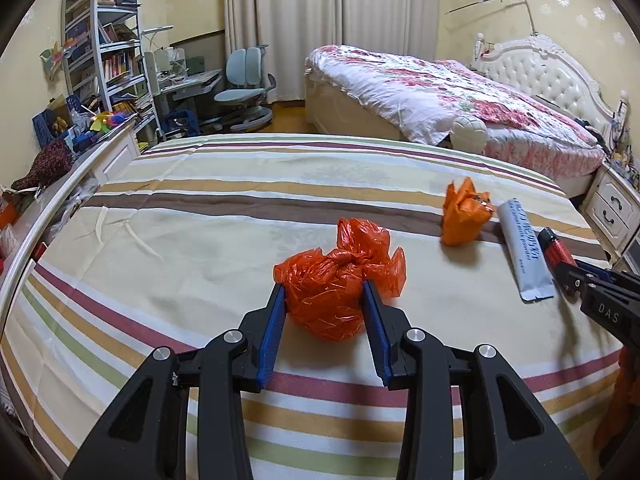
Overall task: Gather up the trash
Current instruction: 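Grasp the red bottle with the right tool while the left tool holds the orange bag, then carry the orange bag and red bottle over the bin and open both tools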
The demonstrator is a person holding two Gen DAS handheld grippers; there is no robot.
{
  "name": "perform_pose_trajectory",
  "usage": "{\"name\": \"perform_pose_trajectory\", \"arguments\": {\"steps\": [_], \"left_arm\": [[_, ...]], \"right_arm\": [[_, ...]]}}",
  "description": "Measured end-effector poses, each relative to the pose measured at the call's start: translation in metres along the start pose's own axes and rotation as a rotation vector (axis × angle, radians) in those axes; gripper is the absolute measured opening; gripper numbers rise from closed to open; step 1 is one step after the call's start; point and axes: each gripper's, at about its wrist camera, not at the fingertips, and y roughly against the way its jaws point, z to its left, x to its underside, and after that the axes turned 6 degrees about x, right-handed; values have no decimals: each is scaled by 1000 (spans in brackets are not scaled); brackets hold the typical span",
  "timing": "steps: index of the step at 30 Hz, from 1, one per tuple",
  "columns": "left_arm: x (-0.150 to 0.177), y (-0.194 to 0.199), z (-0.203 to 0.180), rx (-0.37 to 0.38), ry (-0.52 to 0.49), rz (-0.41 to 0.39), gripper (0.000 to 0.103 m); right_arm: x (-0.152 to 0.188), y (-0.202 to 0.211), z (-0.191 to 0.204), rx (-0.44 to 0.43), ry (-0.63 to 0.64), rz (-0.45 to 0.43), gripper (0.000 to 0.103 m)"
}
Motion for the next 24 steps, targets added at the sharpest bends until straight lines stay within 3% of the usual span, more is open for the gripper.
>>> {"name": "perform_pose_trajectory", "arguments": {"steps": [24], "left_arm": [[26,36,-84,129,-108,-37,39]], "right_arm": [[56,77,-65,32,-83,-77,23]]}}
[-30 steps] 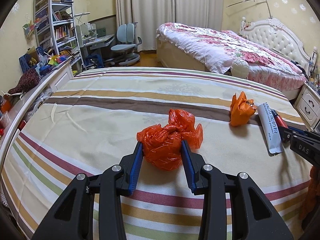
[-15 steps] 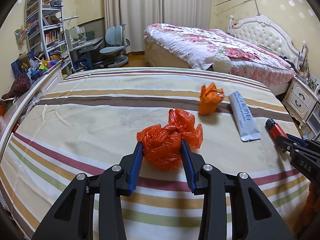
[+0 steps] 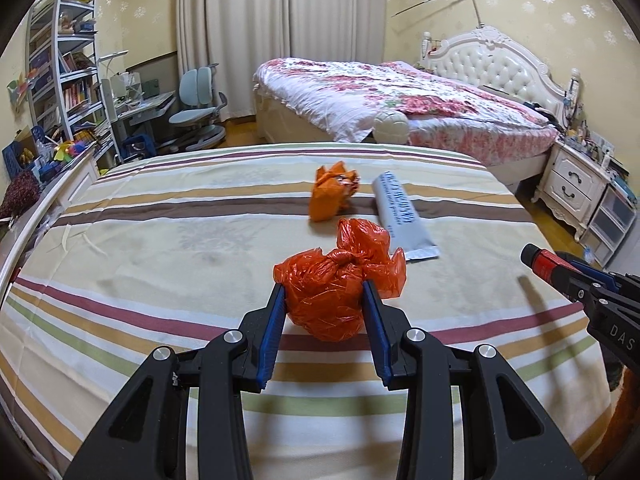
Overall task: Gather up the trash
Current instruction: 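Carry the orange bag and red bottle over the bin and open both tools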
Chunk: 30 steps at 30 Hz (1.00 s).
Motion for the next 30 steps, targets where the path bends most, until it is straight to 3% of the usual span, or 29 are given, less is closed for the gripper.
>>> {"name": "perform_pose_trajectory", "arguments": {"steps": [13,30], "left_arm": [[0,5,-66,112,-87,-14,39],[-9,-2,-174,252,-230,-34,39]], "right_arm": [[19,26,-59,76,-90,-32,23],[33,28,-139,265,-210,-48,23]]}}
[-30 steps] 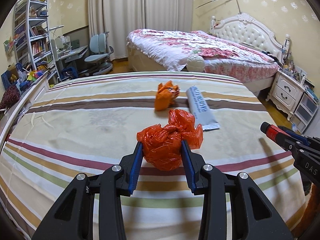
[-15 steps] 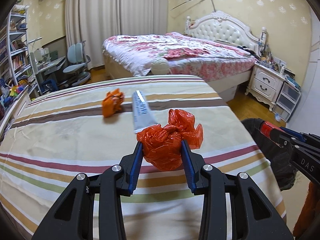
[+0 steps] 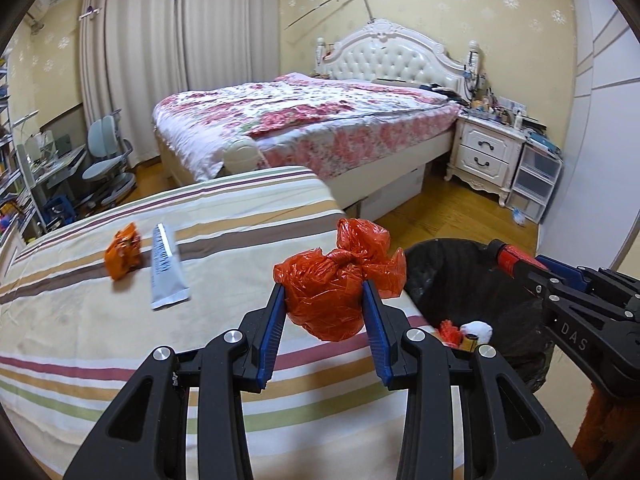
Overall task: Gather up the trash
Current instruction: 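Carry the orange bag and red bottle over the bin and open both tools, then grasp the white milk powder packet with the right tool while the left tool approaches the small orange bag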
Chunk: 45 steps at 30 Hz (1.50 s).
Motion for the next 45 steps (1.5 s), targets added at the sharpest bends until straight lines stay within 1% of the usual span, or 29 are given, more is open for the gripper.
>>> {"name": "perform_pose_trajectory", "arguments": {"steps": [8,12,22,27,31,35,36,39,41,44,45], "left_arm": [[-6,-20,-32,43,-42,12,39],[-8,-32,-43,50,-66,25,39],[-15,-56,-56,58,-87,57,39],[-14,-64,-62,57,-99,80,40],[-11,-67,-62,62,-91,96,45],[-11,-64,-60,62,-86,89,60],[-11,-64,-60,61,-86,87,63],[-11,-62,-58,52,-88,83,69],[-11,-59,-55,43,-84,80,70],[-11,-55,-46,21,-80,75,71],[-10,-52,-41,10,-77,72,71]], "right_arm": [[3,-9,-23,22,-55,11,23],[3,-17,-31,29,-82,24,23],[2,-31,-46,53,-126,38,23],[3,-35,-50,62,-147,44,23],[4,-38,-54,74,-159,41,25],[5,-39,-57,87,-165,43,28],[5,-38,-58,91,-167,42,32],[5,-37,-58,100,-168,38,34],[4,-37,-58,100,-167,37,35],[4,-35,-55,97,-161,35,40],[4,-35,-52,91,-156,36,40]]}}
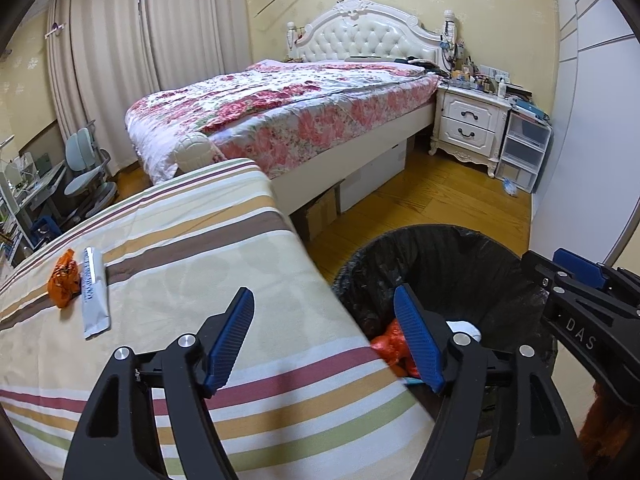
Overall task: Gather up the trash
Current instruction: 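Grasp the white milk powder packet with the right tool while the left tool approaches the small orange bag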
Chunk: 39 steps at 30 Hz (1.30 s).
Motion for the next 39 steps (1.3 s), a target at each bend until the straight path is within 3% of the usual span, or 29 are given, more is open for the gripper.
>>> {"name": "perform_pose_trajectory", "arguments": {"steps": [8,20,25,39], "left_arm": [[14,21,55,-93,72,1,71],[53,60,163,-325,197,30,73],[69,73,204,-380,280,51,73],[86,85,266,-455,368,68,73]], "right_arm": [[4,5,44,-90,67,18,44],[21,25,160,-305,256,62,64],[30,25,212,-385,328,116,64],[33,32,321,-420,454,106,64]]}}
